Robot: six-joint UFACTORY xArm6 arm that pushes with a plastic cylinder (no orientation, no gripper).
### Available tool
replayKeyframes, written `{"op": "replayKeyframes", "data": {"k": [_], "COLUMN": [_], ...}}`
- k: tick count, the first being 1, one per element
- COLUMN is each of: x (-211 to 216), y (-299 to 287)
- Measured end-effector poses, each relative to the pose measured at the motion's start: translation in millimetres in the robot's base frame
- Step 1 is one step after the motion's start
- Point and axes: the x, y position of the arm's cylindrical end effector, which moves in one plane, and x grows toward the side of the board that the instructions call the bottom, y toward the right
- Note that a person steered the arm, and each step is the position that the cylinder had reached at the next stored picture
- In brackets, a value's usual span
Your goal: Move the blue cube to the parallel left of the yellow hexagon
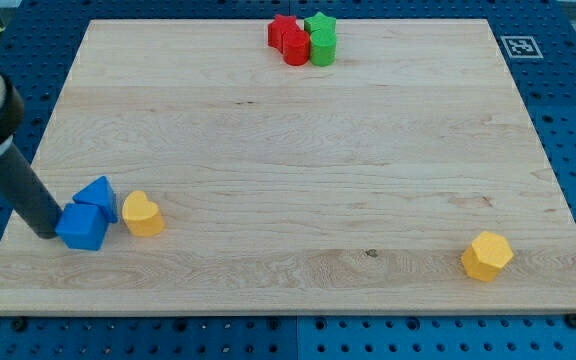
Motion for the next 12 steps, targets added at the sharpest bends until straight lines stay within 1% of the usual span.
{"op": "replayKeyframes", "data": {"k": [2,6,9,11,12], "x": [6,-7,13,13,13], "y": [53,170,234,290,296]}}
